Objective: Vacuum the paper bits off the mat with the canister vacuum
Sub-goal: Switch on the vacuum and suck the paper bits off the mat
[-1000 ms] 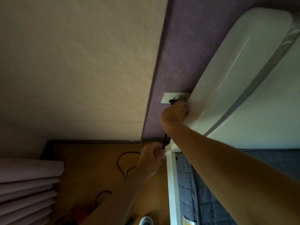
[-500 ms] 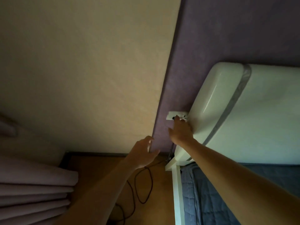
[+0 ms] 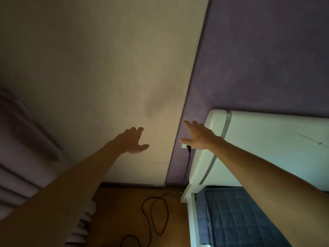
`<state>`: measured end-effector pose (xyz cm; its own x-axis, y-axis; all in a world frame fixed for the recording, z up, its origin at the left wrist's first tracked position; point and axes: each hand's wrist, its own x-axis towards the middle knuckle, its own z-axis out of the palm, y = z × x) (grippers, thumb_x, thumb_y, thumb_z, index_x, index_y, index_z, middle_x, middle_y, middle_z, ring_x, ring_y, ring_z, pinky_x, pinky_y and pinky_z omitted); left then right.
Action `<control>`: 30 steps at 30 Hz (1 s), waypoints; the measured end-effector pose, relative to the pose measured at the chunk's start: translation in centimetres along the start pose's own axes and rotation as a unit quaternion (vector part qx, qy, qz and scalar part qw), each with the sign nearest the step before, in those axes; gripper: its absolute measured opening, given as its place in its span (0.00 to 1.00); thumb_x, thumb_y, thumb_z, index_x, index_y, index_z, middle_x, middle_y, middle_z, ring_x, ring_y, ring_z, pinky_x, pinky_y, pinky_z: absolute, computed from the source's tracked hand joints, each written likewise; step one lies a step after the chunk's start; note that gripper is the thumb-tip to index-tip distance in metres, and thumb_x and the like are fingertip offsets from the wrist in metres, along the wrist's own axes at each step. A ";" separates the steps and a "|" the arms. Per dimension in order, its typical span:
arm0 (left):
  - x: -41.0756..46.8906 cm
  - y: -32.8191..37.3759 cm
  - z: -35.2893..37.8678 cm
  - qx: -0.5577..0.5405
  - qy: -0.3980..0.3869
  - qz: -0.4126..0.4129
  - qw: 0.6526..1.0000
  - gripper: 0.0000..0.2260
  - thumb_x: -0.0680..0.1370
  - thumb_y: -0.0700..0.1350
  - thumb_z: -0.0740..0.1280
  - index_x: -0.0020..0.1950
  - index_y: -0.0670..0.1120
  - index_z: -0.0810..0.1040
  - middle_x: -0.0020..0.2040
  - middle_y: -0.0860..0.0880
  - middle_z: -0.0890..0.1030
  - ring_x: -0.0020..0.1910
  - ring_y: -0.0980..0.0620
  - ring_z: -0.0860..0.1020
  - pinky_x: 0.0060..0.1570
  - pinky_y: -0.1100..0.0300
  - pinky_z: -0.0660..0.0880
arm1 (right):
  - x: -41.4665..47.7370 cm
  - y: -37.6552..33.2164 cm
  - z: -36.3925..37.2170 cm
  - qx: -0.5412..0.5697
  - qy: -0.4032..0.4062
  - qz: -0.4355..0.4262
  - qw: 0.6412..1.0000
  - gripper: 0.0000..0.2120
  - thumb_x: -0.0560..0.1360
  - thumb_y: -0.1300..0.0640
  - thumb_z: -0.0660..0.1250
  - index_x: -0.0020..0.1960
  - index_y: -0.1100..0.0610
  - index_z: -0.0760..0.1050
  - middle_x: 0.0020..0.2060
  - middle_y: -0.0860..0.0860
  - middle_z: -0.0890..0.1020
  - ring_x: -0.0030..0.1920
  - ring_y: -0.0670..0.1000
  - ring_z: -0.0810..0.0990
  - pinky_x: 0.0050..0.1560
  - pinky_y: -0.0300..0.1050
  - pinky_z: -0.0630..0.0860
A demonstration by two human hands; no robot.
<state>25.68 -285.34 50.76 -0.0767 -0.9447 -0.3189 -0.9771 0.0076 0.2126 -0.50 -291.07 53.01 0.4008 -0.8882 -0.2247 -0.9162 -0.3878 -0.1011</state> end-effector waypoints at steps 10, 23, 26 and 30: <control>-15.7 -8.6 -7.9 0.038 0.087 -0.056 0.994 0.37 0.78 0.64 0.62 0.79 0.47 0.54 0.74 0.42 0.66 0.72 0.41 0.67 0.70 0.47 0.66 | -6.4 -9.8 -8.5 -0.036 0.062 -0.059 0.996 0.39 0.75 0.34 0.62 0.77 0.52 0.53 0.67 0.59 0.68 0.66 0.62 0.71 0.60 0.57 0.74; -32.3 -13.9 -11.0 0.043 0.107 -0.181 0.977 0.36 0.80 0.60 0.62 0.80 0.45 0.52 0.78 0.43 0.61 0.76 0.42 0.62 0.73 0.47 0.62 | -8.2 -22.8 -11.7 -0.060 0.098 -0.205 0.972 0.39 0.75 0.35 0.62 0.77 0.51 0.51 0.66 0.59 0.69 0.64 0.61 0.72 0.57 0.57 0.75; -34.3 -14.4 -10.8 0.036 0.104 -0.213 0.971 0.36 0.80 0.61 0.60 0.81 0.46 0.49 0.79 0.43 0.60 0.76 0.43 0.62 0.73 0.47 0.61 | -7.2 -25.3 -11.8 -0.063 0.086 -0.250 0.962 0.39 0.75 0.35 0.62 0.77 0.51 0.51 0.67 0.58 0.68 0.64 0.61 0.72 0.57 0.58 0.75; -35.6 -14.7 -10.2 0.018 0.112 -0.261 0.959 0.37 0.80 0.61 0.60 0.81 0.46 0.49 0.78 0.44 0.61 0.75 0.43 0.63 0.72 0.46 0.63 | -5.7 -28.5 -11.6 -0.077 0.067 -0.312 0.945 0.40 0.75 0.34 0.62 0.78 0.49 0.49 0.70 0.57 0.66 0.67 0.60 0.70 0.60 0.58 0.74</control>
<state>44.78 -255.13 68.45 0.4646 -0.8699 -0.1654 -0.8776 -0.4772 0.0448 23.25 -277.82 68.44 0.8682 -0.4943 -0.0430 -0.4956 -0.8681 -0.0283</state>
